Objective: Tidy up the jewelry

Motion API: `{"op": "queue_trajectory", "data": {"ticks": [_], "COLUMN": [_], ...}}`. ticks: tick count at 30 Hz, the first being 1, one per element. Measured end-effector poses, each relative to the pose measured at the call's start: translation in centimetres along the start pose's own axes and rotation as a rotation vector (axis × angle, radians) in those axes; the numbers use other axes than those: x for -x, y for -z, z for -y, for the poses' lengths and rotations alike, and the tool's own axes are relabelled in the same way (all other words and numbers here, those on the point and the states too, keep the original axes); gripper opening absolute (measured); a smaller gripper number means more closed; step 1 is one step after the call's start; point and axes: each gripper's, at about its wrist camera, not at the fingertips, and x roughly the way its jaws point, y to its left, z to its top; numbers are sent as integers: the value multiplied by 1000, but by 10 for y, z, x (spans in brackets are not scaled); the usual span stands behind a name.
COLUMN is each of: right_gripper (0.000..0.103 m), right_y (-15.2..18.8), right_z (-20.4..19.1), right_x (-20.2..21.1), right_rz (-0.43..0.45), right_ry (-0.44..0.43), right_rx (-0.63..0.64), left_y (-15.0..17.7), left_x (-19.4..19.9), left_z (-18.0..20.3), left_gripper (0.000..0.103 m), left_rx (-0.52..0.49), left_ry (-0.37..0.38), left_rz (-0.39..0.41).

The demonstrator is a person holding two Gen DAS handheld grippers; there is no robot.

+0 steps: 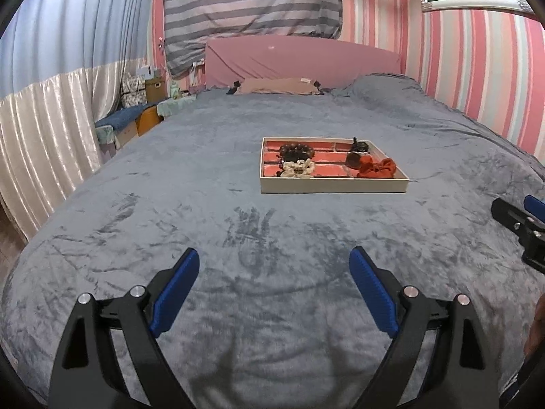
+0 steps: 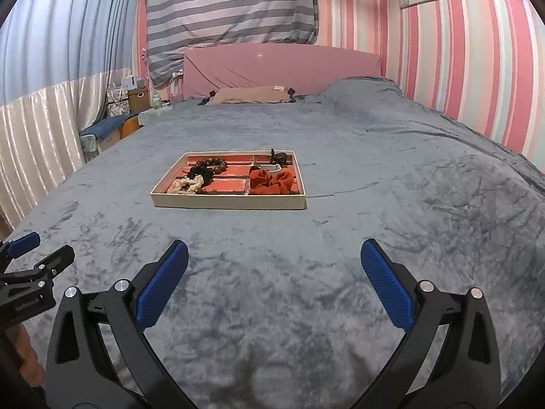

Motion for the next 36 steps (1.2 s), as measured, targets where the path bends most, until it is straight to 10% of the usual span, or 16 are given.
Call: {"op": "queue_trajectory", "data": {"ticks": [36], "right_gripper": [99], "right_y": [11], "right_z": [8], "right_x": [40], "right_rz": [64], "right_ry": [26], "right_rx": [-34], "left_y": [-2], "left_x": [36], "left_z": [4], "left_gripper": [88], "left_rx": [-1], "left_ry": [-36], "left_rz": [59]}}
